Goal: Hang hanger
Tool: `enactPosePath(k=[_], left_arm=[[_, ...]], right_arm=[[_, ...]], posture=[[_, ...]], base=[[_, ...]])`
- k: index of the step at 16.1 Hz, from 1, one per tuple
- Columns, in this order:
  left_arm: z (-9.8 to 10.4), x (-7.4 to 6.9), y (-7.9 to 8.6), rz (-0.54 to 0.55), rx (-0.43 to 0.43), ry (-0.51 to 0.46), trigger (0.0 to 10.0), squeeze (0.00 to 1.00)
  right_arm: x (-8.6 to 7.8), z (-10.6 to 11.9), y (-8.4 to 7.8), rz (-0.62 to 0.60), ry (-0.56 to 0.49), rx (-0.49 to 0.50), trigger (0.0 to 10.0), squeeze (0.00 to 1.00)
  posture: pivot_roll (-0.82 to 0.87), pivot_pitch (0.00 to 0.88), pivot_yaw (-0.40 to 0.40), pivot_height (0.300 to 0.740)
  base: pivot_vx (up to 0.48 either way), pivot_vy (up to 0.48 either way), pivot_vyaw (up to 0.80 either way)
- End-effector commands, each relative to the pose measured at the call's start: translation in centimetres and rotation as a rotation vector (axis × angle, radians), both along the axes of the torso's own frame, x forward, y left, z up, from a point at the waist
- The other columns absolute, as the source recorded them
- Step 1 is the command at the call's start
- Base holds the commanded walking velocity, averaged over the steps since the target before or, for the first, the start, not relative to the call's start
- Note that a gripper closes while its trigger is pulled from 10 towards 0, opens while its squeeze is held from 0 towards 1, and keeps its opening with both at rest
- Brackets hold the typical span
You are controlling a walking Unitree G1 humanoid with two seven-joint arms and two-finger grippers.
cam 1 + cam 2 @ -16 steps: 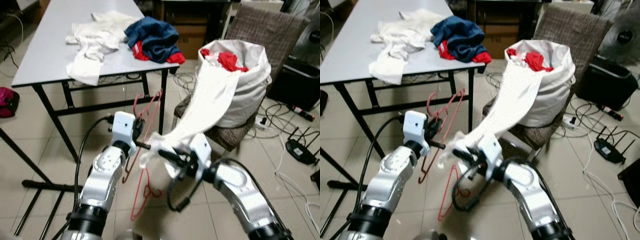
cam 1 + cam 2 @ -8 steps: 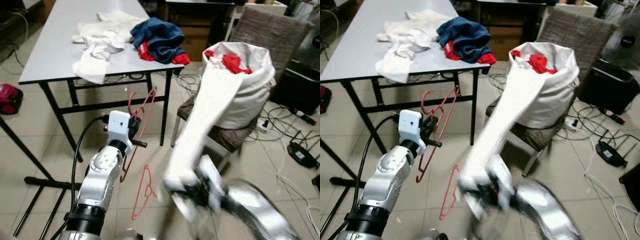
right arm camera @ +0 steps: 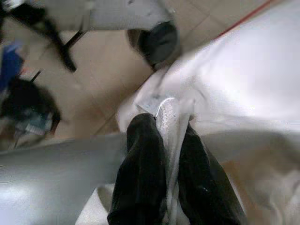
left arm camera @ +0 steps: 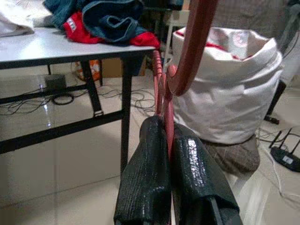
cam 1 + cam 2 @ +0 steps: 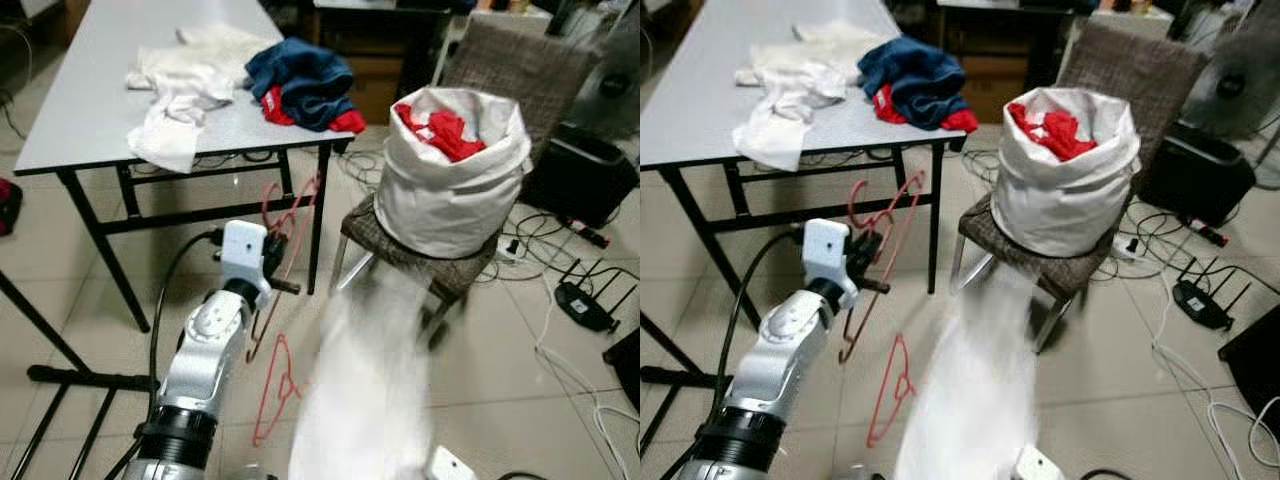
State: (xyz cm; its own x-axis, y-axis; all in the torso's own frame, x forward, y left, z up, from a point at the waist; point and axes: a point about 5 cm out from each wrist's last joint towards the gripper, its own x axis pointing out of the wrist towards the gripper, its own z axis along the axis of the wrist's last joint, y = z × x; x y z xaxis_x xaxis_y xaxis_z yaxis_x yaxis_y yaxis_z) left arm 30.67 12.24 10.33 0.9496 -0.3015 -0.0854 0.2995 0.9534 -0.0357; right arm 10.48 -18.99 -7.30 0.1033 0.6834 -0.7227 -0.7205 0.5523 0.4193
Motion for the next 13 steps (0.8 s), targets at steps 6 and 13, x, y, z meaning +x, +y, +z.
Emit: enactPosePath(k=[6, 13], left_arm=[[1.3, 1.7, 2.3, 0.202, -0.035, -0.042, 10.0, 0.00], [1.0, 2.2, 4.8, 0.340, -0.012, -0.020, 10.0, 0.00]], right_arm=[[19.0, 12.0, -1.2, -0.786, -0.695, 0.256, 0.0, 0.00], [23.1, 18.7, 1.3, -0.721, -0.932, 0.256, 0.0, 0.00]], posture=[[0.02, 0.000, 0.000, 0.740], [0.04, 0.000, -0.016, 0.740]], base=[[0.000, 0.000, 0.00], [0.000, 0.000, 0.00]])
